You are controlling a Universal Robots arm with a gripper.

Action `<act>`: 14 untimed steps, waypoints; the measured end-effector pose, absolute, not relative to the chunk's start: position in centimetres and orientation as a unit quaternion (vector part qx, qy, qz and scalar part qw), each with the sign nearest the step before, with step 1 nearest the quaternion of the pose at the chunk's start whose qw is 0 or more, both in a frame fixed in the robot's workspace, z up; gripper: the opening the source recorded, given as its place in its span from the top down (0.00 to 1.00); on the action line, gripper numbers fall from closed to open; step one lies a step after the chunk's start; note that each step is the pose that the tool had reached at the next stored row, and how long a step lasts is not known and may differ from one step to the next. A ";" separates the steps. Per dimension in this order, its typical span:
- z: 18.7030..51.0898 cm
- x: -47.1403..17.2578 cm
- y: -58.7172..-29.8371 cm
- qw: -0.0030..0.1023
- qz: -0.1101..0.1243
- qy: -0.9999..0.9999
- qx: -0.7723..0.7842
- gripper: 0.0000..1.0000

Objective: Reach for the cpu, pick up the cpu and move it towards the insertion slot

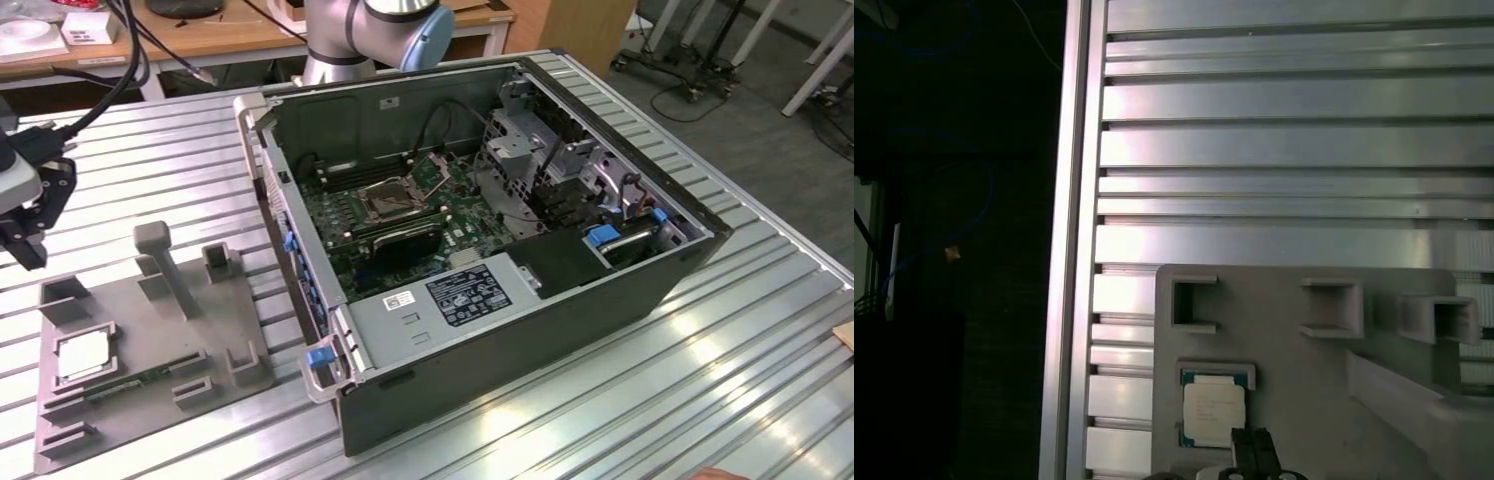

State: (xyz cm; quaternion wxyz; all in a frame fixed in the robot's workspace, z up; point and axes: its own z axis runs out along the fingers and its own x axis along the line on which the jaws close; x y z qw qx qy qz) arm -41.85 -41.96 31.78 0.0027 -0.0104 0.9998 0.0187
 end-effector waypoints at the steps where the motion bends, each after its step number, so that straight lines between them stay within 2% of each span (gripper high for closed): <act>1: 31.7 -41.9 -42.0 0.003 0.019 1.000 -0.010 0.89; 14: 31.4 -41.9 -42.0 0.003 0.019 1.000 -0.010 0.89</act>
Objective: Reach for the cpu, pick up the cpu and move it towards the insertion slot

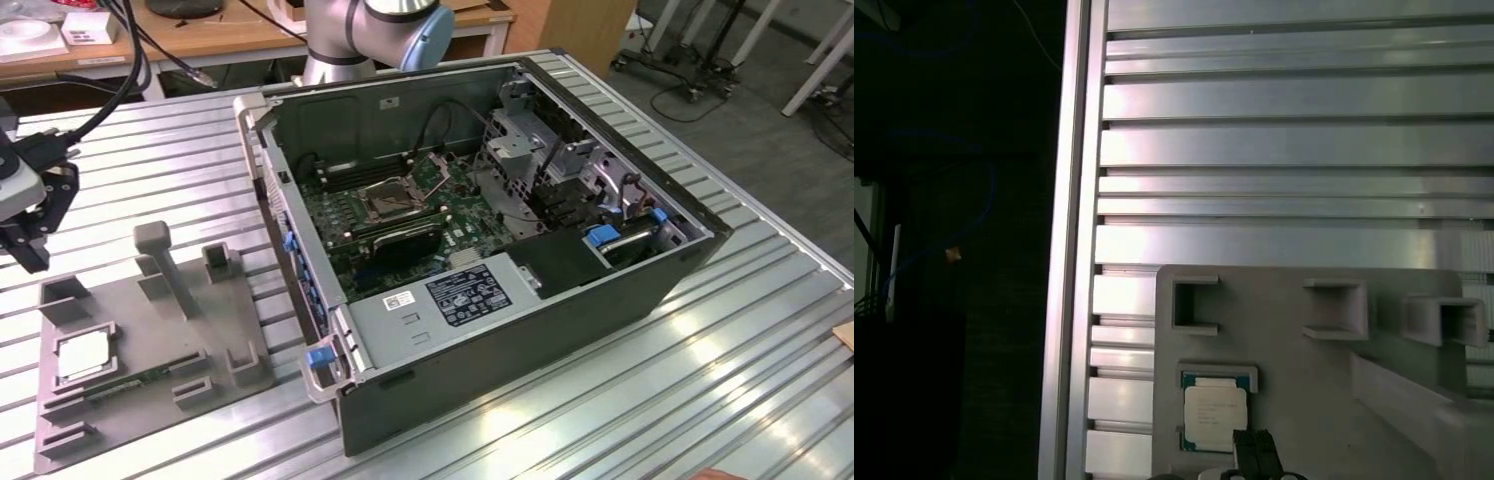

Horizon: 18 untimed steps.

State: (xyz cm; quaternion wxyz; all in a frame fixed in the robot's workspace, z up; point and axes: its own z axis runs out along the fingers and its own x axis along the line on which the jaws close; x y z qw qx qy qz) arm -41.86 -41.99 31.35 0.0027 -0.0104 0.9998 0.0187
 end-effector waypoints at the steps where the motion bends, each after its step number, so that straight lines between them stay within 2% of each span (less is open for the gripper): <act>1: 31.3 -41.9 -42.0 0.003 0.019 1.000 -0.010 0.89; 18: 30.8 -41.9 -42.0 0.003 0.019 1.000 -0.010 0.89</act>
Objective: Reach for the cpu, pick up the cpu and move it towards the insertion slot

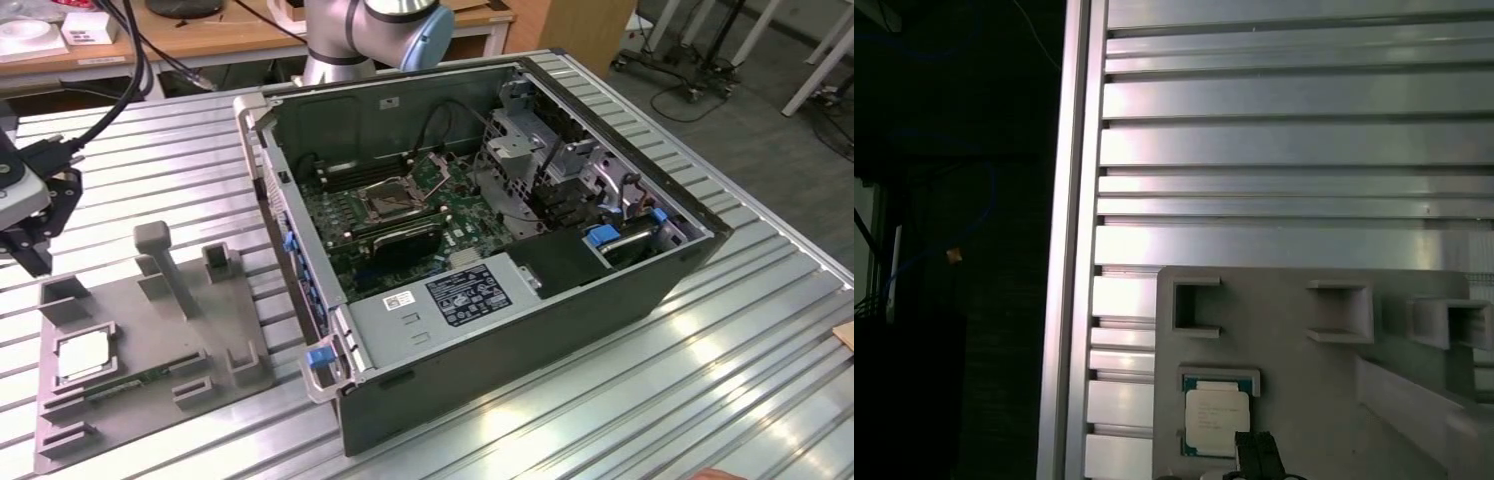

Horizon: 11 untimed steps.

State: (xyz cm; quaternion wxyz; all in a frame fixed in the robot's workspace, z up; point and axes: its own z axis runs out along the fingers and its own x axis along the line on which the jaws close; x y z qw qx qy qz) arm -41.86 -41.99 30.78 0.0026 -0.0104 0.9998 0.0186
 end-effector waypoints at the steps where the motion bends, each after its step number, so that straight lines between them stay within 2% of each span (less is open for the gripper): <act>1: 30.7 -41.9 -42.0 0.003 0.019 1.000 -0.010 0.89; 11: 30.5 -41.9 -42.0 0.003 0.019 1.000 -0.010 0.89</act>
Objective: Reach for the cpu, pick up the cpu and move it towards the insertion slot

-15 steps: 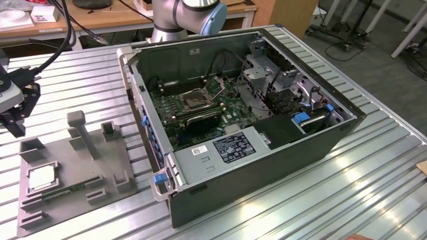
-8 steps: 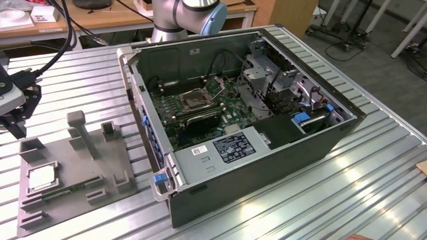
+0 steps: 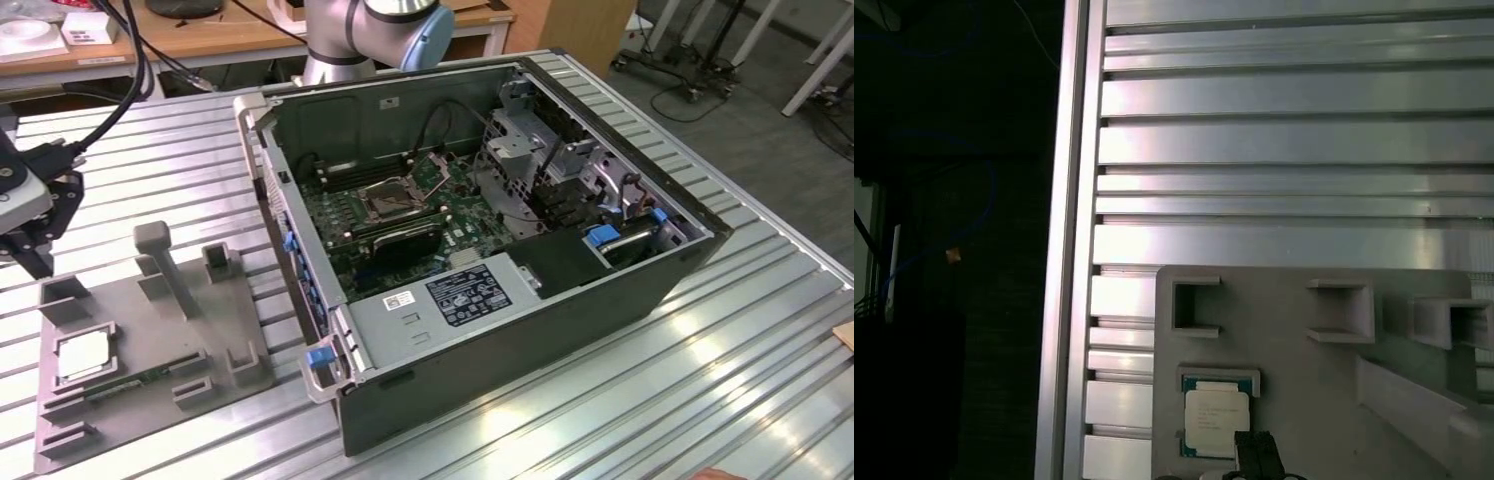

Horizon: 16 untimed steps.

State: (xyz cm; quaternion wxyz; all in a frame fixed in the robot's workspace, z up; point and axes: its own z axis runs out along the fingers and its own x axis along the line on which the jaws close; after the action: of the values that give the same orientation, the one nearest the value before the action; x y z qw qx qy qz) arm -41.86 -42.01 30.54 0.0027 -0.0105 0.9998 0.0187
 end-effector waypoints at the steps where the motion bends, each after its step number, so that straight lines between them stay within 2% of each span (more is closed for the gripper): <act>1: 30.5 -41.9 -42.0 0.003 0.019 1.000 -0.010 0.89; 16: 30.3 -41.9 -42.0 0.003 0.019 1.000 -0.010 0.89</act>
State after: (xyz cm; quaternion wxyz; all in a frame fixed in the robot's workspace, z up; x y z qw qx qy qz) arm -41.86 -42.01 30.25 0.0027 -0.0104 0.9998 0.0187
